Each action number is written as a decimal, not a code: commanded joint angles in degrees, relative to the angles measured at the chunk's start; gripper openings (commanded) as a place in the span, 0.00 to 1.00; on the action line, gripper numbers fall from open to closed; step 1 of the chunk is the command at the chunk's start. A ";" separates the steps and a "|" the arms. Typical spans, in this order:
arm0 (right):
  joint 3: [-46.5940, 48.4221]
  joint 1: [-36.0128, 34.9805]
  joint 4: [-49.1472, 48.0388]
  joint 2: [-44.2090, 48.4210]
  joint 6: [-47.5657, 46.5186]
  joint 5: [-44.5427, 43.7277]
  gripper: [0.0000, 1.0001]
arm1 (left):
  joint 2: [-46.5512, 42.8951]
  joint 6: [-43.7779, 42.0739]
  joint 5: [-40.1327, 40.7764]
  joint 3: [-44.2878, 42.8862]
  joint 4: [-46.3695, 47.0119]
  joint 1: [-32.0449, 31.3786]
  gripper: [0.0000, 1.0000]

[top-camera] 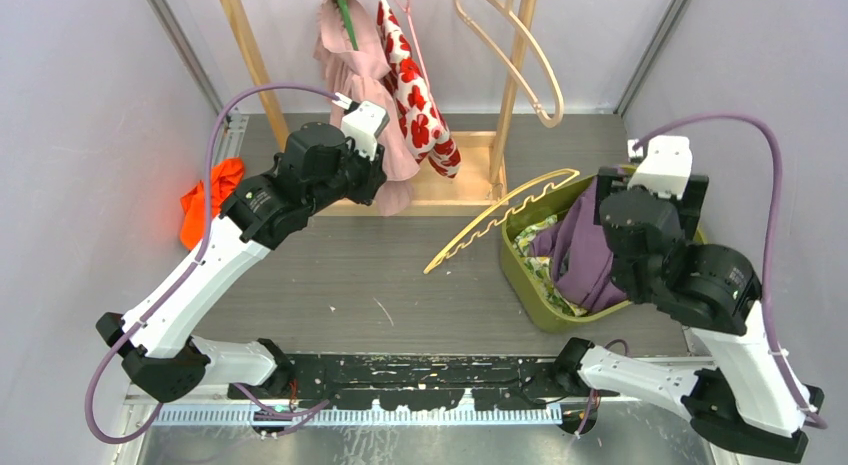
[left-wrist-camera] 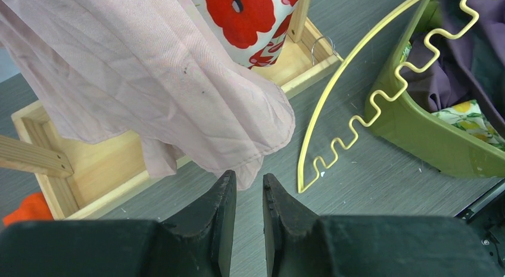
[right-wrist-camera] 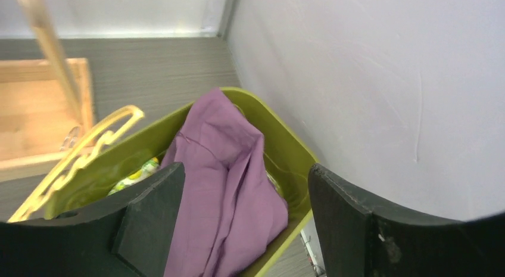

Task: Remove the skirt from the hanger
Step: Place the skirt in the bin, then pick up the hanger at the center of the board.

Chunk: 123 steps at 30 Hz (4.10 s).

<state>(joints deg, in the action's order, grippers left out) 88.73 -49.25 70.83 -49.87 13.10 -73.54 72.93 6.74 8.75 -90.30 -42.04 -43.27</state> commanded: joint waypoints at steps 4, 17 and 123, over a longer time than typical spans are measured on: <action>25.51 1.16 7.68 -17.74 -13.27 24.46 0.82 | -0.80 -0.99 -0.16 -1.78 2.63 0.11 0.24; 30.53 18.84 6.13 -28.06 -12.55 37.44 0.79 | -1.87 -1.11 -0.73 1.22 3.25 0.06 0.25; 28.35 41.26 -37.30 -13.01 0.99 94.79 0.08 | 2.08 3.41 -2.55 -5.10 -1.72 0.12 0.23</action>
<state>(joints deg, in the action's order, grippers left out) 113.62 -7.81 46.50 -59.46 11.44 23.90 78.30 10.07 5.39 -93.80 -44.64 -43.27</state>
